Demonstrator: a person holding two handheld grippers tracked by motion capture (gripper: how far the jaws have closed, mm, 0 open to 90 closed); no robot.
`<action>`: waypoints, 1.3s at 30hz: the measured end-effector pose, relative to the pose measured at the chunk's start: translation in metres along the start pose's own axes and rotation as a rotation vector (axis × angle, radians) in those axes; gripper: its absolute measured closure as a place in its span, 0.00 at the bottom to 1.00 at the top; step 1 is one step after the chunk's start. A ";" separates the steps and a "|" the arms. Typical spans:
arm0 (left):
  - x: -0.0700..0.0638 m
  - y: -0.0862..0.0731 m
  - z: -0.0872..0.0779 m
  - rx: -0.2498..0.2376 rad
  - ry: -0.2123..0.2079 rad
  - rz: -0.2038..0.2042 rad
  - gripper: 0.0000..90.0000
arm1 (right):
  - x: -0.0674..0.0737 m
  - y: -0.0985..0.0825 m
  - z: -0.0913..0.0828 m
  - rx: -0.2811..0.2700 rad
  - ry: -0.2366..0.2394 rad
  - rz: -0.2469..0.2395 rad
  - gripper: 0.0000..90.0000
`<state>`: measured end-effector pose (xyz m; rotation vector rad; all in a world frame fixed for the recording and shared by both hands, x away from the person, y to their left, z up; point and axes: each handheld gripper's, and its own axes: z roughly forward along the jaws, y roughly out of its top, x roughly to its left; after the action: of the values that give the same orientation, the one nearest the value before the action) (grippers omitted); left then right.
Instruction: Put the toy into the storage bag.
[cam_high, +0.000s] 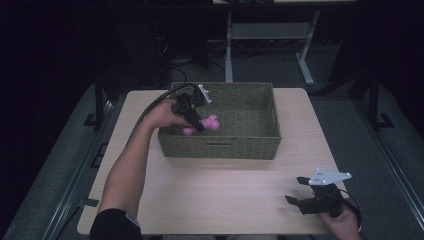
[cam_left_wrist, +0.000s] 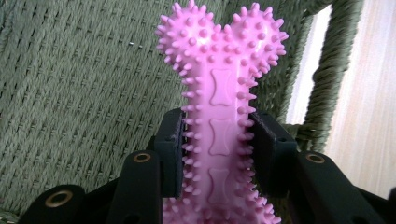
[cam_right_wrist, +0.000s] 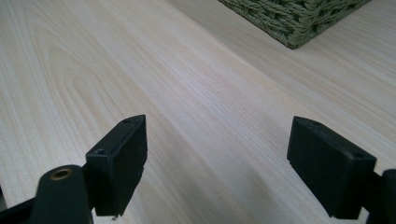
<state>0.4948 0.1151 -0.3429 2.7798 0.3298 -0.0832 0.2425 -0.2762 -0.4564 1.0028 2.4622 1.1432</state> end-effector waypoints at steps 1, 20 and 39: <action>0.001 -0.001 0.001 -0.008 -0.004 -0.006 0.65 | 0.000 0.000 0.000 0.001 0.000 0.000 0.22; 0.008 -0.003 0.020 0.009 -0.022 -0.023 0.65 | -0.002 -0.002 -0.001 0.003 -0.003 0.004 0.22; 0.009 -0.001 0.030 0.029 -0.032 -0.026 0.65 | -0.002 -0.002 -0.001 0.005 -0.003 0.007 0.22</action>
<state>0.5031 0.1077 -0.3724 2.8003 0.3599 -0.1397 0.2423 -0.2790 -0.4578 1.0149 2.4624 1.1376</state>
